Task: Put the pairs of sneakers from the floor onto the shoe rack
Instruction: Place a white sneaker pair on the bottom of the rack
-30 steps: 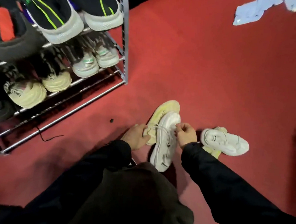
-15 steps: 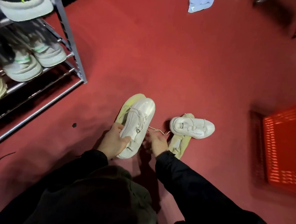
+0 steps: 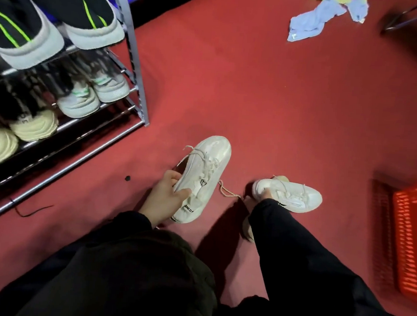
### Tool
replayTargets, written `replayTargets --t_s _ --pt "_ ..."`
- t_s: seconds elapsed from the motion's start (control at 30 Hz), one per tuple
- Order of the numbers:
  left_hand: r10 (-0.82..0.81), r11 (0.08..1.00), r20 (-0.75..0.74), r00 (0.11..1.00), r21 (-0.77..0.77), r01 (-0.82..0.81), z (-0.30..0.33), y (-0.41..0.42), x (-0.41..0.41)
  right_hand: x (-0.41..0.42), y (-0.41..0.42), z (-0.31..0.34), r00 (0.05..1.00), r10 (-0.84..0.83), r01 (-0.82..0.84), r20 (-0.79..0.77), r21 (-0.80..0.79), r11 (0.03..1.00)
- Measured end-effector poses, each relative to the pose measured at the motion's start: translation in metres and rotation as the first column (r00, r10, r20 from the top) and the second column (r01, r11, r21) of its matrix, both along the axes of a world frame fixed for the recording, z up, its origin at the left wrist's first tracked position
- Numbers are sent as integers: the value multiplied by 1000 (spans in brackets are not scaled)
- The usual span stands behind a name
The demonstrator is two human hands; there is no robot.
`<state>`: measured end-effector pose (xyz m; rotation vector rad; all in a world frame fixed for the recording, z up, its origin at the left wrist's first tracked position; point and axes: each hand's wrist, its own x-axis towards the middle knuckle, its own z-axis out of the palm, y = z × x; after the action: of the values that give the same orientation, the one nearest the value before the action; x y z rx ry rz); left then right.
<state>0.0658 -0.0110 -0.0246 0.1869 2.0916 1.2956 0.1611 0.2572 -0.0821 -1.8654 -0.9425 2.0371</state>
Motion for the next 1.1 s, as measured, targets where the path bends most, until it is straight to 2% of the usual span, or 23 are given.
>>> replayTargets --t_s 0.07,0.13,0.2,0.3,0.37,0.47,0.6,0.83,0.97,1.1 --pt "58 998 28 998 32 -59 6 -11 -2 4 -8 0 994 -109 109 -10 1 994" --pt "148 986 61 987 65 -152 12 -22 -4 5 -23 12 986 -143 146 -85 31 989" --pt "271 957 77 960 85 -277 15 -35 -4 18 -49 34 990 -53 64 -134 80 995" --pt "408 911 47 912 48 -410 23 -54 -1 33 -89 60 964 230 -211 -136 143 967" --pt "458 888 -13 889 -36 -458 33 -74 5 27 -112 76 896 423 -402 -136 156 902" --pt "529 846 -39 848 -48 -530 40 -115 11 6 -148 98 753 646 -622 -128 182 762" --pt "588 809 -2 809 -25 -587 39 -178 19 -18 -197 128 503 863 -822 -39 287 492" --pt "801 578 51 596 191 -794 20 -269 32 -73 -270 105 285 956 -923 -67 251 293" --pt "883 459 49 467 122 -880 8 -306 0 -110 -313 93 211 972 -945 -108 230 230" --pt "932 358 63 357 2 -934 -38 -337 -39 -149 -353 72 173 975 -956 -138 214 200"
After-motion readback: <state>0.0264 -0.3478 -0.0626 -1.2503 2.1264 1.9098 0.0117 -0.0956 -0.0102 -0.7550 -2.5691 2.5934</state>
